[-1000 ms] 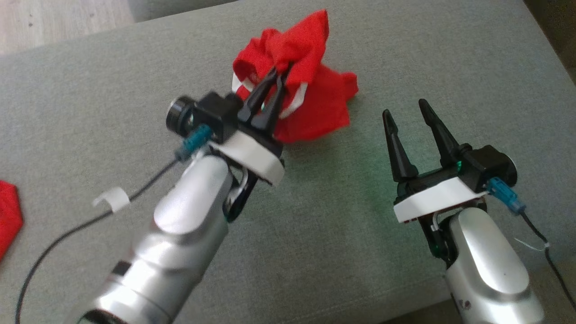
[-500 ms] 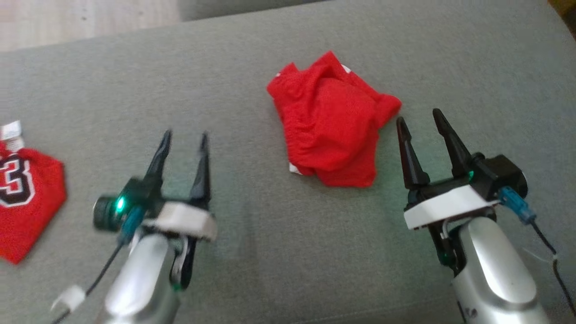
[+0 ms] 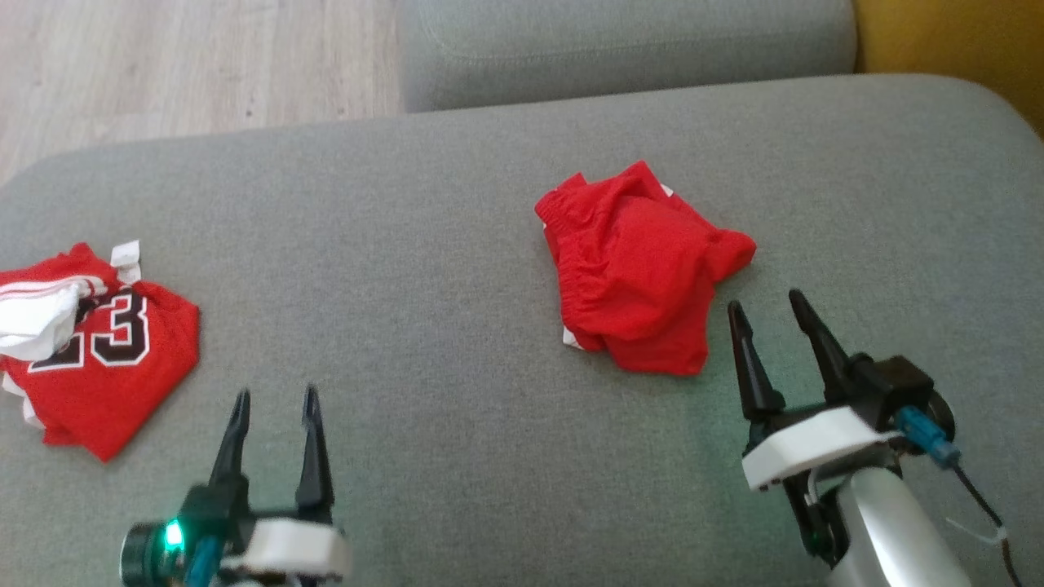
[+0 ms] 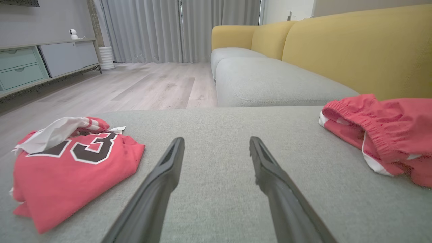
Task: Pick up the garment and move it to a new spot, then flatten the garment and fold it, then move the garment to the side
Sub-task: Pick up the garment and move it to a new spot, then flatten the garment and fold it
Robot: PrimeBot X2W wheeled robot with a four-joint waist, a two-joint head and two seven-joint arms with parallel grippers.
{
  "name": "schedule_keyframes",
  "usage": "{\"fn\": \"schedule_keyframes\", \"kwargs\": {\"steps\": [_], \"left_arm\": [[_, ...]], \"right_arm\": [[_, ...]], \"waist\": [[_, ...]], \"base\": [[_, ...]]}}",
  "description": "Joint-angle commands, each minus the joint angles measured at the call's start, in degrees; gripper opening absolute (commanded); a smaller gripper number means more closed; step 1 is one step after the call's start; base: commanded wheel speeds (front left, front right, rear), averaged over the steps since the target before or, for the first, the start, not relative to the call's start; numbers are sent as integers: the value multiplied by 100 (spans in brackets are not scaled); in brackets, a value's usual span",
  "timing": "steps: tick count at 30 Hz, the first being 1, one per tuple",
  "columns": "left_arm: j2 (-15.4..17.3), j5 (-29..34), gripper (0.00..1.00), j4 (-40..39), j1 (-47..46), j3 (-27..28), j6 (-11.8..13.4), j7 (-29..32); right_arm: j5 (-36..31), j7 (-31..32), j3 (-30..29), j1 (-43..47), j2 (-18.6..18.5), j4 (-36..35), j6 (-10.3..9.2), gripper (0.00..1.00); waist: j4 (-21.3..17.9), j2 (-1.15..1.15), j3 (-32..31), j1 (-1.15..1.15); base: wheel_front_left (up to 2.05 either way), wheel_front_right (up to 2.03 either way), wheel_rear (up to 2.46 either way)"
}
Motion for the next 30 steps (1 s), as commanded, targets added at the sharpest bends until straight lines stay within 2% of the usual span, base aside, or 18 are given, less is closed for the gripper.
{"fn": "schedule_keyframes", "kwargs": {"steps": [1,17,19,24,30], "left_arm": [[-15,69,100,-209,-25,278,-19,-46],[-136,248,100,-193,-17,376,-227,-46],[-139,213,100,-186,-33,338,-316,-46],[-141,6,100,-148,-316,-125,-635,-46],[-141,-300,100,57,-1084,-1089,-819,-46]], "right_arm": [[-10,-63,78,-70,49,-150,25,100],[-6,-63,114,-67,49,-158,25,100],[1,-63,122,-78,49,-166,25,100],[7,-63,178,-163,49,-204,25,100],[-16,-63,223,-337,49,-273,25,100]], "waist": [[-1,0,-69,2],[130,0,68,2],[136,0,86,2],[25,0,234,2],[-371,0,586,2]], "base": [[0,0,0],[0,0,0],[0,0,0],[0,0,0],[0,0,0]]}}
